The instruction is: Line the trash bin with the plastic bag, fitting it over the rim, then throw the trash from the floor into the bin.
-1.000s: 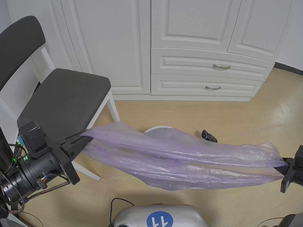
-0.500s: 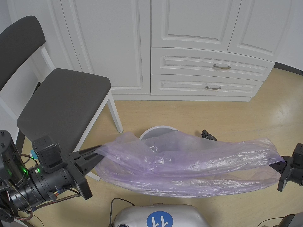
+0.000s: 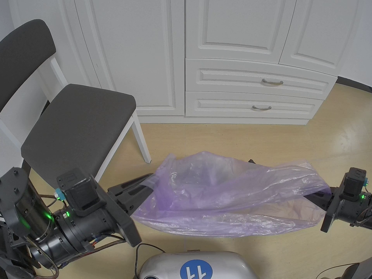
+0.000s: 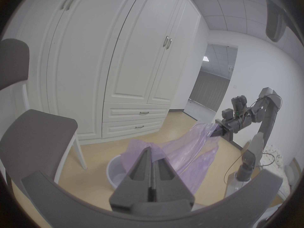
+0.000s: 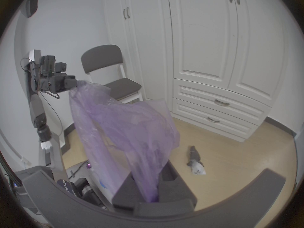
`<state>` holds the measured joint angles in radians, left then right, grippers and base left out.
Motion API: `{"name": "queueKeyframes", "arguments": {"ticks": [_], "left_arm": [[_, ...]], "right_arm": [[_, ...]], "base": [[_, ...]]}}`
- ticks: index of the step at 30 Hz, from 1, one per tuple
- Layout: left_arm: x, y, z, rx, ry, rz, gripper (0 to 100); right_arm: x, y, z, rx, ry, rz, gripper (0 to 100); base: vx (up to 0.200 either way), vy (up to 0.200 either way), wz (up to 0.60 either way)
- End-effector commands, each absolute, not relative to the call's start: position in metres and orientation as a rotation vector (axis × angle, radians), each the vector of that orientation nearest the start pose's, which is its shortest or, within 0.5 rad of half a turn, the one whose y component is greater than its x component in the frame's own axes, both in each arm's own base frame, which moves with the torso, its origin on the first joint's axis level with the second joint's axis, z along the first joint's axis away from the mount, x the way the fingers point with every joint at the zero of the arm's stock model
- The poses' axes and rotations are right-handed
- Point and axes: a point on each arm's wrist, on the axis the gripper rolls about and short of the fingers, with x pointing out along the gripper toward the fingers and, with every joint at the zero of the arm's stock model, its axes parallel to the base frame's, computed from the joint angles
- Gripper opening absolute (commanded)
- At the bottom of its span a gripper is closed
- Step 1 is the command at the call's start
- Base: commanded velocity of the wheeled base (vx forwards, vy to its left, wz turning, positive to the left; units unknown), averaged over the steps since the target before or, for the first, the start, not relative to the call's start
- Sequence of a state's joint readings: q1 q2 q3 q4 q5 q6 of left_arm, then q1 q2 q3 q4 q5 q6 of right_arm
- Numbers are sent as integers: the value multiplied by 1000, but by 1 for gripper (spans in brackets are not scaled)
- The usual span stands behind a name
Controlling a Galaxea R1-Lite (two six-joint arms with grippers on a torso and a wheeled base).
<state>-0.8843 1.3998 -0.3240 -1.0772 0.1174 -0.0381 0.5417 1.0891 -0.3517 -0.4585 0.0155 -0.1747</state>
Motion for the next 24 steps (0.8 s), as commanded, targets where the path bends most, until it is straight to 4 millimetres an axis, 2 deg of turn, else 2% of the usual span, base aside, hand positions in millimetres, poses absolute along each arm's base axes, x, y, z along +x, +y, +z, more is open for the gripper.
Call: {"name": "queueKeyframes", "arguments": {"ticks": [1,3,6,9,10,13,17,22,24], "left_arm": [[143,-178,182,-96,9,-771,0],[148,-184,184,-138,16,-773,0],[153,-190,183,-173,39,-777,0],[169,-212,177,-251,85,-771,0],[169,-212,177,-251,85,-771,0],[180,-236,171,-341,131,-785,0],[185,-247,167,-373,133,-793,0],[188,-254,155,-374,132,-756,0],[193,-257,148,-375,141,-749,0]], "right_arm": [[148,95,175,-223,250,657,0],[161,105,177,-215,242,686,0],[165,114,172,-203,247,715,0],[170,132,163,-75,226,756,0],[170,132,163,-75,226,756,0],[177,140,167,22,127,760,0],[181,142,161,36,102,761,0],[195,159,139,40,104,776,0],[206,169,121,57,123,780,0]], "base": [[0,0,0],[0,0,0],[0,0,0],[0,0,0],[0,0,0],[0,0,0],[0,0,0],[0,0,0],[0,0,0]]}}
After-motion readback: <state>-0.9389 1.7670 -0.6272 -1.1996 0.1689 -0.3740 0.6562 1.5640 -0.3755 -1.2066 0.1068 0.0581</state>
